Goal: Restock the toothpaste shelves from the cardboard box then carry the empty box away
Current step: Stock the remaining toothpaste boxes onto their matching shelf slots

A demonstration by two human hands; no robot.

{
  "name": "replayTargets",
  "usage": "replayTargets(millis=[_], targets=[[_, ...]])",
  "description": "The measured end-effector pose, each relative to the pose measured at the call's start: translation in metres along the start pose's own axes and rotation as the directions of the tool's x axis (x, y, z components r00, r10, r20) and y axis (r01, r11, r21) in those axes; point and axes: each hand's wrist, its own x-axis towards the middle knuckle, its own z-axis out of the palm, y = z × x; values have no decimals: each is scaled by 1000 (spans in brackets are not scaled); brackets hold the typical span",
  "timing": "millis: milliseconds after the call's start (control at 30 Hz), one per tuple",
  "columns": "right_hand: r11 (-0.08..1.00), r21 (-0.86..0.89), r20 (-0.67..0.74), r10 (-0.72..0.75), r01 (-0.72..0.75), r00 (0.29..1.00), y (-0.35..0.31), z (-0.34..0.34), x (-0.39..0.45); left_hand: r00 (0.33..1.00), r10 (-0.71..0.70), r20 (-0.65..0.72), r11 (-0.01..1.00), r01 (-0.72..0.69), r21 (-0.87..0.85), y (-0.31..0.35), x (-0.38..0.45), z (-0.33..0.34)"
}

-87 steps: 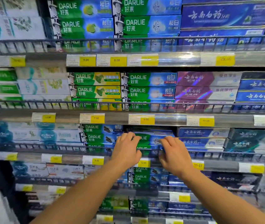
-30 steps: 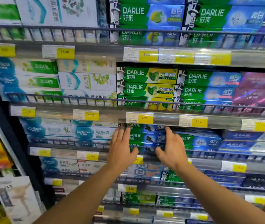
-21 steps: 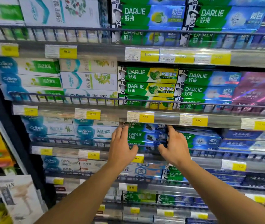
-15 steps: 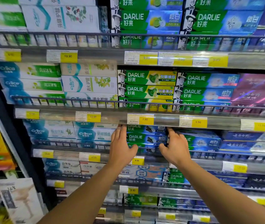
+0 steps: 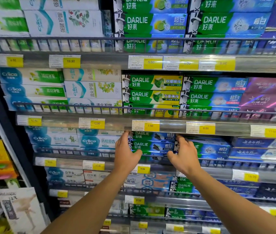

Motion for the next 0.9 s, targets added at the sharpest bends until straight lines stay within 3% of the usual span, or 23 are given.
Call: replayTargets(millis=[900], targets=[[998,58,40,-3,0,999,-4,-8,-12,999,-16,40,998,13,68,13,-8,-13]])
